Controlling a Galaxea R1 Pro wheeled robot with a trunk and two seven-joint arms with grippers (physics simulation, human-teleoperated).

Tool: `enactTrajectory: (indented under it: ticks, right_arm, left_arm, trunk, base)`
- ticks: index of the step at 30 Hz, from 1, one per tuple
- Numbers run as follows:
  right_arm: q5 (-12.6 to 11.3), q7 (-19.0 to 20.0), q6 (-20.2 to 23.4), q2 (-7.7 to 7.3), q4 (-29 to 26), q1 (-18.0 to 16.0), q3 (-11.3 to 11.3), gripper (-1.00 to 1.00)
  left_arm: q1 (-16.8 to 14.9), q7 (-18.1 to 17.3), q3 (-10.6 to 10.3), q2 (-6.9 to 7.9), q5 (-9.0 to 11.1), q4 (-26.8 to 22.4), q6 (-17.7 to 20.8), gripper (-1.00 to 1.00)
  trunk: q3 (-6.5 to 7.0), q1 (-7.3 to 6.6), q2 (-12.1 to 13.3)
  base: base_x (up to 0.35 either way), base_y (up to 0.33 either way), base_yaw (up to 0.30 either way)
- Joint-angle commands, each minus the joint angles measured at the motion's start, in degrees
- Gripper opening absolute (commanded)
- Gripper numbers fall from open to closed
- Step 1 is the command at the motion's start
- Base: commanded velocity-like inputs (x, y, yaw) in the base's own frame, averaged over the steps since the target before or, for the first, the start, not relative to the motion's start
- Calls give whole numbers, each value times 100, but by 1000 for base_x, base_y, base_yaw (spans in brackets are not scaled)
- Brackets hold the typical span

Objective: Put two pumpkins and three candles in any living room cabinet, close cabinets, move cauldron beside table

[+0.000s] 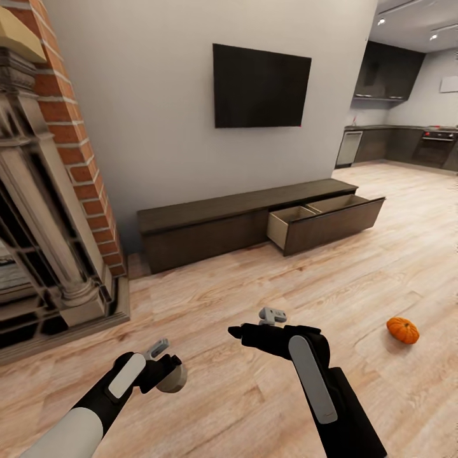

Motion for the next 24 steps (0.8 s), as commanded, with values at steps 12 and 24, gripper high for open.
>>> enactTrajectory:
  ticks: [12,24]
  right_arm:
    - [-692,-51,13,1,-7,-4,-390,100]
    - [-833,-51,-6,2,-10,-4,-430,100]
  left_arm:
    - [-1,64,-34,9,51,-13,4,-100]
    - [-1,64,-42,9,51,-13,4,-100]
  trunk:
    - [113,-265,480]
    - [316,-529,962]
  base:
    - [0,0,-139]
    - [0,0,-148]
